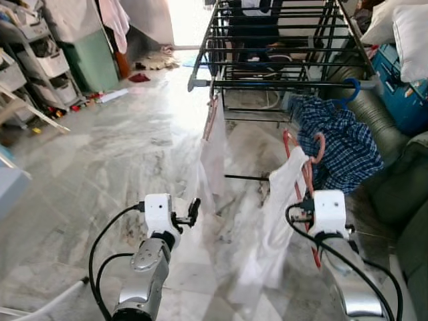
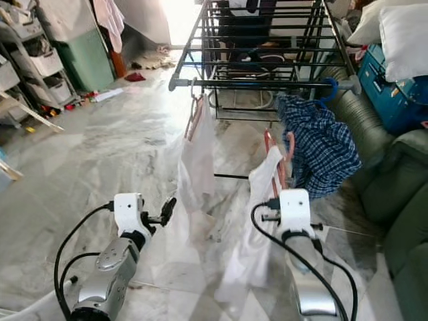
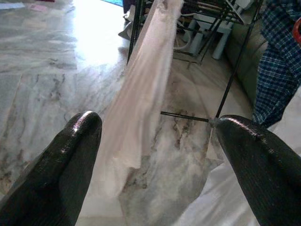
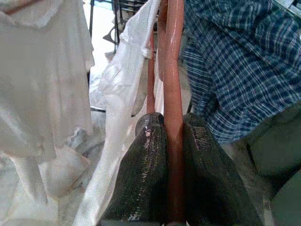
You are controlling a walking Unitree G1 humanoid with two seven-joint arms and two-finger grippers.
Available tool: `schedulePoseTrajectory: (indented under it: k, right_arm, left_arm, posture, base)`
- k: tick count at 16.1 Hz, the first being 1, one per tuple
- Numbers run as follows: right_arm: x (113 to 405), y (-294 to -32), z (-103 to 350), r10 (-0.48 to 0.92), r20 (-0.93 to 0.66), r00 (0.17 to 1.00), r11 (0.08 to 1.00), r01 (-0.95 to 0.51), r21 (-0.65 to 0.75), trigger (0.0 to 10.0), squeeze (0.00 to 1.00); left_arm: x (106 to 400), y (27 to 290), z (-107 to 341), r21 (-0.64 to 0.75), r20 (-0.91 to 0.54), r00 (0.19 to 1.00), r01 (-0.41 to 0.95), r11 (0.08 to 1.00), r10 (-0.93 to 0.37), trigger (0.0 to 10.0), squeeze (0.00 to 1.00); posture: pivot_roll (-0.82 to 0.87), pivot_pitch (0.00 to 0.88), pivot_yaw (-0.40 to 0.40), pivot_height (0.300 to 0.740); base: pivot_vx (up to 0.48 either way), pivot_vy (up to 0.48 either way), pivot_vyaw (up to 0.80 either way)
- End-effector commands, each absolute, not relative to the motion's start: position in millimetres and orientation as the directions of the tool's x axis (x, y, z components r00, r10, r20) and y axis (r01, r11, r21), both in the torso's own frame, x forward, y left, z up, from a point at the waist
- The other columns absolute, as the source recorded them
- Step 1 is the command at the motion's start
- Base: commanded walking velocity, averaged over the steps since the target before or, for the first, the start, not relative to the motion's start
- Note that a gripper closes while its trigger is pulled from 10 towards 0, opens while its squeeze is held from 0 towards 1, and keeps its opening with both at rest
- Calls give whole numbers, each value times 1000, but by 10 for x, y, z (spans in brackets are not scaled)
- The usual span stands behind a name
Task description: Hang hanger
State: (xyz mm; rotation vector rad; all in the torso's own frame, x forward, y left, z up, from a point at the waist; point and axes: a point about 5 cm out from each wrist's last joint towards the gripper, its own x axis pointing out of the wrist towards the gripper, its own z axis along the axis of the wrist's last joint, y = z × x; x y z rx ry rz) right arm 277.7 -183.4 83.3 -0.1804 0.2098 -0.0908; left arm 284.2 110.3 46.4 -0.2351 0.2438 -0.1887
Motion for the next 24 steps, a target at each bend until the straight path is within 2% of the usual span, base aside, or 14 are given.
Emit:
schedulePoseTrajectory:
  k: [1, 9, 24]
  right_arm:
    - [2821, -1783, 874, -92, -184, 979, 983, 60, -173, 10000, 0]
    - [2801, -1769, 838, -118, -179, 977, 987, 95, -130, 10000, 0]
    - [2909, -1882, 922, -134, -143, 981, 981, 111, -157, 10000, 0]
  left_arm:
    - [2843, 1120, 492, -260, -193, 957, 162, 952, -216, 10000, 0]
    - [2947, 1111, 597, -245, -163, 944, 244, 939, -287, 10000, 0]
    - [2896, 981, 557, -270, -169, 923, 293, 917, -345, 10000, 0]
  posture:
    - [-196, 29, 47, 740]
    - [-200, 27, 106, 740]
    - [-210, 20, 103, 740]
  base:
    - [0, 0, 0]
    - [221, 0, 0]
    - [351, 0, 0]
